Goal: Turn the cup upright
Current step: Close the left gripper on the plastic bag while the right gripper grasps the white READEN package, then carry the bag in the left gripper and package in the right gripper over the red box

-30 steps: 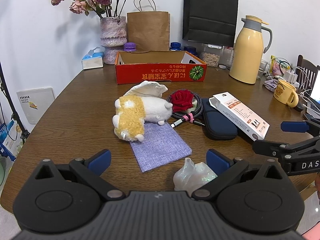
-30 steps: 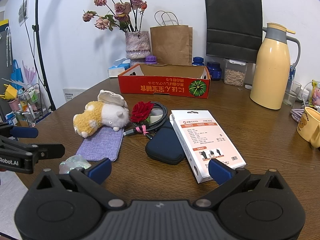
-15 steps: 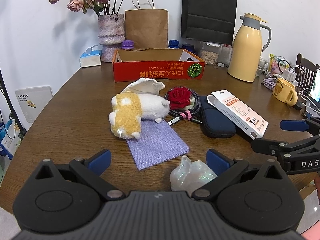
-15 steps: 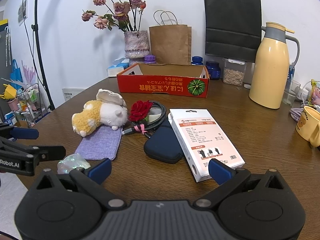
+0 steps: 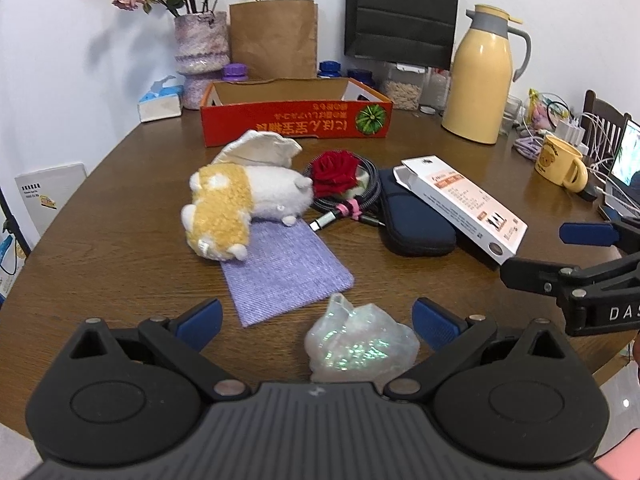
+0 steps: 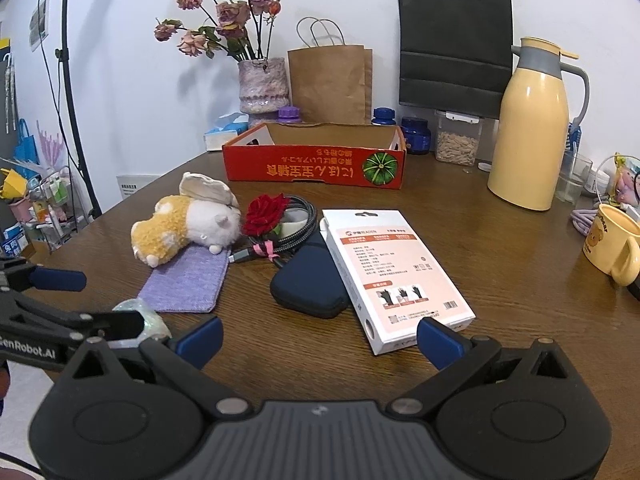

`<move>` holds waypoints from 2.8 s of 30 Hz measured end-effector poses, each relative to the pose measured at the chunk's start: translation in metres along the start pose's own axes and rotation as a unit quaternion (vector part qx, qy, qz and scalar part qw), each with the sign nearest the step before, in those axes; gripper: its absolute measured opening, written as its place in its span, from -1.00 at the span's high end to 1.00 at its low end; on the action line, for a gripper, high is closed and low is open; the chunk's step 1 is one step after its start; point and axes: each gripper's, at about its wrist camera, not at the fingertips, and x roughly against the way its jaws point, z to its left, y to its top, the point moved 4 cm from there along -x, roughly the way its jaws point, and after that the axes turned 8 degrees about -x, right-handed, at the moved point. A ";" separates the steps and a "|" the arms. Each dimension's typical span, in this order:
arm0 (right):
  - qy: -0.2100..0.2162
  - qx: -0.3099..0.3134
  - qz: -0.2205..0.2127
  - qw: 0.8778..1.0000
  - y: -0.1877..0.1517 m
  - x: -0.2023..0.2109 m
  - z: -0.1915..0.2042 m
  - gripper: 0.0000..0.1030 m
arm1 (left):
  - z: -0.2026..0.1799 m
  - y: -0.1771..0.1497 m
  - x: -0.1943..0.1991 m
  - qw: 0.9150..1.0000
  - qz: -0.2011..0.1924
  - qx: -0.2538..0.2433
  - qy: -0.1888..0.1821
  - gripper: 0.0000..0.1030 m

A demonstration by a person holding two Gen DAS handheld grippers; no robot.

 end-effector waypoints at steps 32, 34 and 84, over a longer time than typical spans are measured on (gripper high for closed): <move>-0.010 0.026 0.003 1.000 0.022 -0.040 -0.041 -1.00 | -0.008 0.025 -0.030 1.000 -0.013 0.000 0.013 0.16; -0.010 0.030 0.004 0.999 0.028 -0.047 -0.044 -1.00 | -0.006 0.030 -0.032 1.000 -0.014 0.004 0.014 0.16; 0.054 0.020 0.014 0.998 0.082 -0.105 -0.035 -0.89 | 0.025 0.103 -0.050 0.998 -0.048 0.023 -0.015 0.16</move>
